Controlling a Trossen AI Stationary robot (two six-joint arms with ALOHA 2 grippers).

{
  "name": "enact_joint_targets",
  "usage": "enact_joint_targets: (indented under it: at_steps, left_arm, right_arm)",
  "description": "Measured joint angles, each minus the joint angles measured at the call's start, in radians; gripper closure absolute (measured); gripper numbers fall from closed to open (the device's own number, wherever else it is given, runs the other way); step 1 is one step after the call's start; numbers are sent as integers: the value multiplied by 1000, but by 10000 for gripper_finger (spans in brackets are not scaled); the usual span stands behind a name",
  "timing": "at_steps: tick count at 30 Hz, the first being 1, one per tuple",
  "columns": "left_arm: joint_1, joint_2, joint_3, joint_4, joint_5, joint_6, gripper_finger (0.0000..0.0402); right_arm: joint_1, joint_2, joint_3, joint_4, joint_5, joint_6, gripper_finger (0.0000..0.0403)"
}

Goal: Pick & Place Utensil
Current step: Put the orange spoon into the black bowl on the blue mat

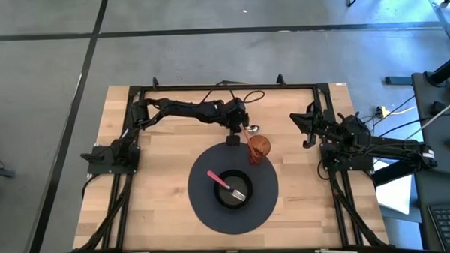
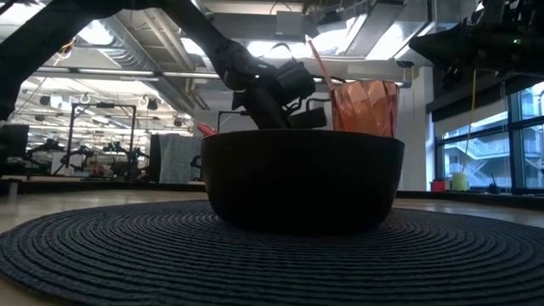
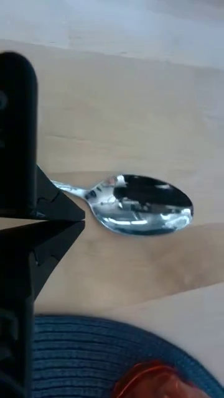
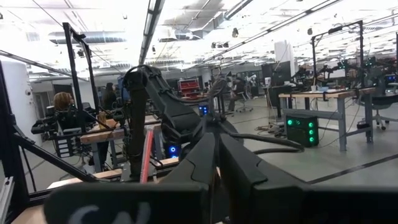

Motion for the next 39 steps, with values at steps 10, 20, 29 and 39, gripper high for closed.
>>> enact_joint_targets:
  at_steps: [10, 20, 29, 39]
  left_arm:
    - [57, 0, 0, -81, 81, 0, 340]
    - [60, 0, 1, -3, 13, -3, 236]
    - [44, -2, 2, -54, -107, 5, 237]
    - [34, -2, 3, -171, -228, 47, 258]
  right_arm:
    - [0, 0, 0, 0, 0, 0, 379]
    - [0, 0, 0, 0, 1, 0, 379]
    - [0, 0, 0, 0, 4, -4, 379]
    - [0, 0, 0, 0, 3, -4, 379]
